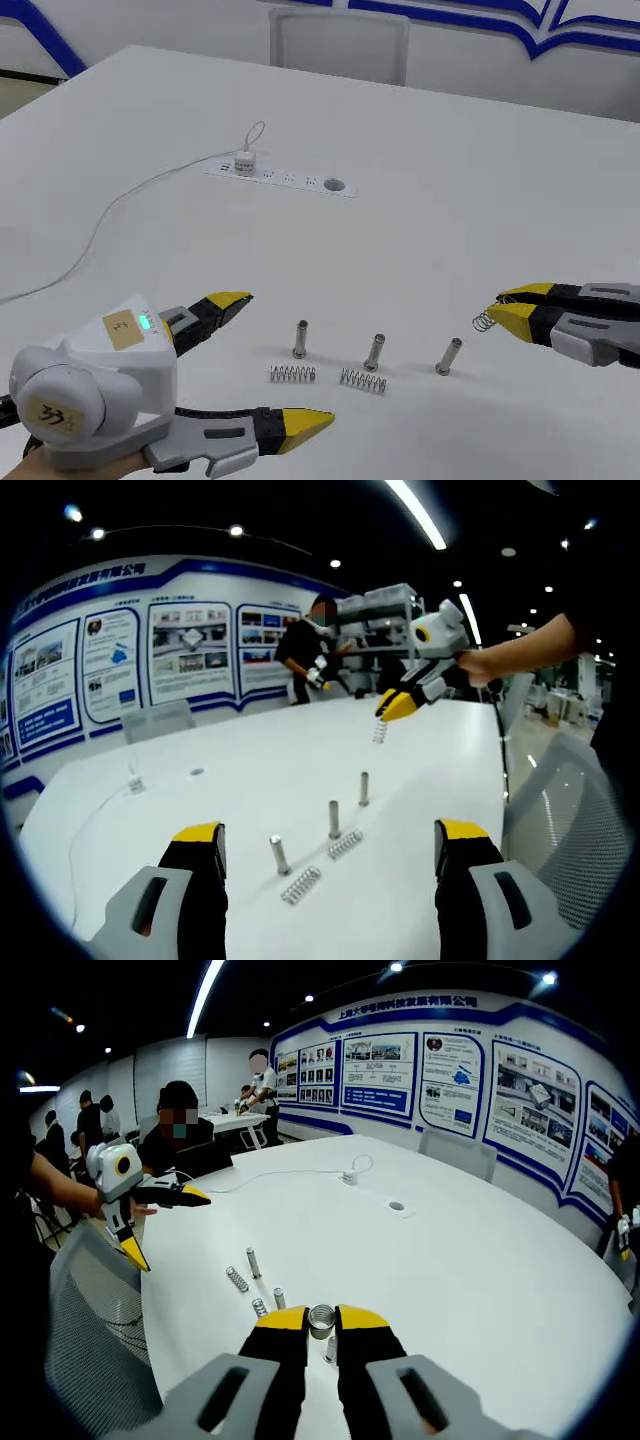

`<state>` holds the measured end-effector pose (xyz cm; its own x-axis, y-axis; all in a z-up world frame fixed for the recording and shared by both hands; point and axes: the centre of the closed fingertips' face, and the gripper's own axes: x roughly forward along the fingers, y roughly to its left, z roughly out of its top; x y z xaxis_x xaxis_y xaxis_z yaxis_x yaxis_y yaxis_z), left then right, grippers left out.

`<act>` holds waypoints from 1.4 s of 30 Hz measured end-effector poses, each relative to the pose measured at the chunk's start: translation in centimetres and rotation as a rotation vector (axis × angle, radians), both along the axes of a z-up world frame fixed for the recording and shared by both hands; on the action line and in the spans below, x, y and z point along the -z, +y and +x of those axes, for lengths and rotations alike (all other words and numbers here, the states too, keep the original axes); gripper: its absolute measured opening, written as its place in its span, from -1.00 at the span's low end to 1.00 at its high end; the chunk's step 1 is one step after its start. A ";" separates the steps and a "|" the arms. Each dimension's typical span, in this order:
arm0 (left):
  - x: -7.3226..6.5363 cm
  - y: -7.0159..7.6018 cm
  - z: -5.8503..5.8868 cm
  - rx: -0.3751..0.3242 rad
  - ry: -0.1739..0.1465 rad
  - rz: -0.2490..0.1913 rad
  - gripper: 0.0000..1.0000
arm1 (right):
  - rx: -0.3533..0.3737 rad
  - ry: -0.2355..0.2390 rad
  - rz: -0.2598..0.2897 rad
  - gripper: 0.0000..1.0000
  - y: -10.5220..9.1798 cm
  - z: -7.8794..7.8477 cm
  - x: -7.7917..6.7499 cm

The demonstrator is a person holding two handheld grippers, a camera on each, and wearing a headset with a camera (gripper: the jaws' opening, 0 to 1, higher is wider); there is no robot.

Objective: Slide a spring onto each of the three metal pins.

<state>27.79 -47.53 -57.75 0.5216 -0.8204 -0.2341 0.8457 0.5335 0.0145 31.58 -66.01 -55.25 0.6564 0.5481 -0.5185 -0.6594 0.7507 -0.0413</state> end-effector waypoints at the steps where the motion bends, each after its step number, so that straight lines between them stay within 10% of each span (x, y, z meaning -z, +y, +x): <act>1: 0.3 0.1 -0.1 -0.001 0.008 -0.002 0.78 | 0.005 0.006 -0.001 -0.79 -0.1 0.1 0.2; 42: 3.6 0.9 -1.4 -0.058 0.114 0.009 1.00 | 0.040 0.145 -0.089 -0.79 0.1 2.4 5.8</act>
<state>26.35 -46.58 -61.36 0.5380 -0.7869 -0.3022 0.8095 0.5823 -0.0751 33.96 -65.92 -61.06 0.5916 0.4703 -0.6549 -0.6326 0.7743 -0.0154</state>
